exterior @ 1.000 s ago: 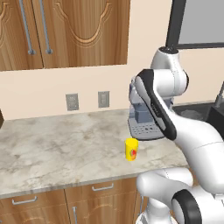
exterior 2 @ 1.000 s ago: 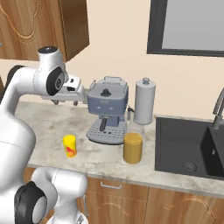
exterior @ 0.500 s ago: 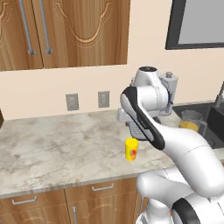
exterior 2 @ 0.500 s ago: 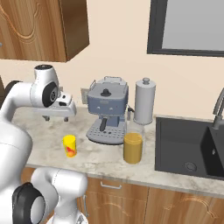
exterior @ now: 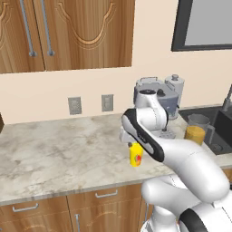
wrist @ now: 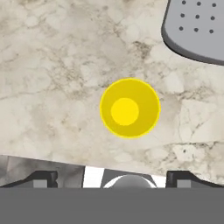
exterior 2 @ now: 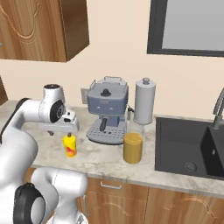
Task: Place the pitcher and cup on the dining counter for serving.
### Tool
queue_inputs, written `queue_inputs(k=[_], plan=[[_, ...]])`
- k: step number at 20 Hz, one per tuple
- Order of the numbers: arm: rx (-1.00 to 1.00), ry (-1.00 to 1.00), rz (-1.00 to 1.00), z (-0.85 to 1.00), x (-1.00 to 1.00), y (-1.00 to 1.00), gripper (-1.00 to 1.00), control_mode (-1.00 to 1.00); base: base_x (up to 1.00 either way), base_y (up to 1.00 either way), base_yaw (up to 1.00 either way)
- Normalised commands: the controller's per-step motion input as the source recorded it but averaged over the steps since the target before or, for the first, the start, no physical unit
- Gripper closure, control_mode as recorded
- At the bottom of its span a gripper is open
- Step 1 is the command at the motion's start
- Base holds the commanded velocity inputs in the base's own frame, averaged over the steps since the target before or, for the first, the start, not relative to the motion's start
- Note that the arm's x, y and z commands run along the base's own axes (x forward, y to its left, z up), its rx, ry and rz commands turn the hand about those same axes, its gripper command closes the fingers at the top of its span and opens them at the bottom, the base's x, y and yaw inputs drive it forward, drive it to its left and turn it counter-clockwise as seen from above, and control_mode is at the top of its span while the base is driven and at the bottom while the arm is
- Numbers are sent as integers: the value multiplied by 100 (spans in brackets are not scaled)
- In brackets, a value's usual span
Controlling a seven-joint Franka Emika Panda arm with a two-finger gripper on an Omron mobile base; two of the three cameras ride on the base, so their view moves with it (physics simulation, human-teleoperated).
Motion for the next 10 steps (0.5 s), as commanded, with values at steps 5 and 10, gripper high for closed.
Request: queue_inputs(k=[5, 10], plan=[[0, 0, 0, -28, 38, 5, -100, -100, 0, 0, 0], [0, 0, 0, -28, 21, 0, -100, -100, 0, 0, 0]])
